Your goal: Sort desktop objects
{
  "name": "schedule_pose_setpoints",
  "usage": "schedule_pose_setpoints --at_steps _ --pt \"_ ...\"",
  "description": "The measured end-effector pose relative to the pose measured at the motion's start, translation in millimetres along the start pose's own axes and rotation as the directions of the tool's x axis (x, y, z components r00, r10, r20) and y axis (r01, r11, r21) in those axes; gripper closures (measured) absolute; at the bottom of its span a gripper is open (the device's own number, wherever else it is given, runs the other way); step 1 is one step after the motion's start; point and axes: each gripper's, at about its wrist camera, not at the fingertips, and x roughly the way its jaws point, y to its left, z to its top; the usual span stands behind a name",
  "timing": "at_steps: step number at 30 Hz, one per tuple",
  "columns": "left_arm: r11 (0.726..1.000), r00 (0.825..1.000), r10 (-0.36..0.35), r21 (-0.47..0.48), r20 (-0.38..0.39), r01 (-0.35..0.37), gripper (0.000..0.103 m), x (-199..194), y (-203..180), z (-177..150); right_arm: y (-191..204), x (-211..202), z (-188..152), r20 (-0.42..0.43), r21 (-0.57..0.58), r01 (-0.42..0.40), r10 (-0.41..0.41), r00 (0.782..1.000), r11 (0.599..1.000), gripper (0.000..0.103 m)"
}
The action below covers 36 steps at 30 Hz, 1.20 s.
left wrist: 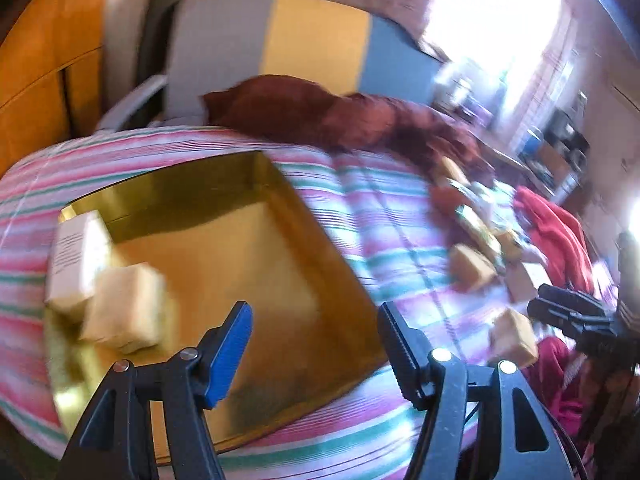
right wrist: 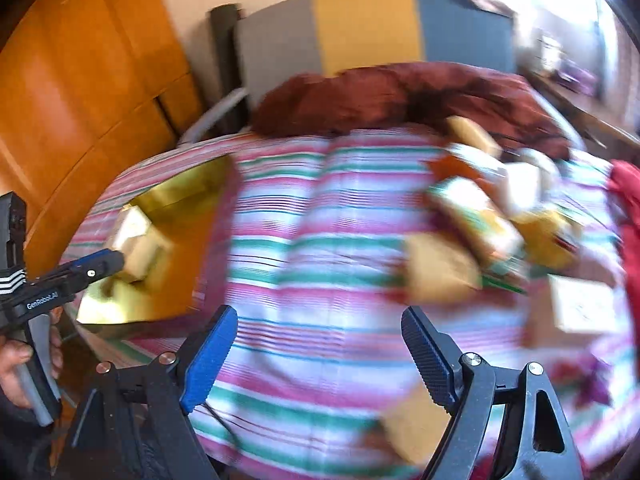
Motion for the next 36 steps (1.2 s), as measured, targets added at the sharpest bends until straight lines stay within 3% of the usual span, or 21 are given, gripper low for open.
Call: schedule_pose_setpoints --at_steps 5,10,14,21,29,36 --pt "0.988 0.995 -0.091 0.120 -0.032 0.094 0.037 18.3 -53.7 14.9 -65.4 -30.0 -19.2 -0.015 0.095 0.114 -0.113 0.993 0.989 0.015" --pt "0.940 0.969 -0.219 0.241 -0.114 0.241 0.037 42.7 -121.3 21.8 -112.9 -47.1 -35.5 -0.038 0.176 0.212 -0.208 0.977 0.961 0.009" --pt "0.884 0.936 -0.281 0.322 -0.214 0.339 0.032 67.6 -175.6 8.8 -143.1 -50.4 -32.3 -0.035 0.217 0.270 -0.269 0.963 0.938 0.000" --pt "0.818 0.904 -0.269 0.416 -0.333 0.396 0.022 86.7 -219.3 -22.7 -163.1 -23.8 -7.5 -0.081 0.173 0.321 -0.311 0.947 0.931 0.000" --pt "0.796 0.901 -0.228 0.462 -0.369 0.391 0.022 100.5 -232.1 -38.2 -169.8 13.1 6.9 -0.137 0.059 0.398 -0.388 0.912 0.915 0.000" --pt "0.802 0.904 -0.207 0.463 -0.374 0.376 0.024 112.9 -236.7 -40.8 -180.8 34.0 8.1 -0.164 0.061 0.393 -0.379 0.911 0.918 0.000"
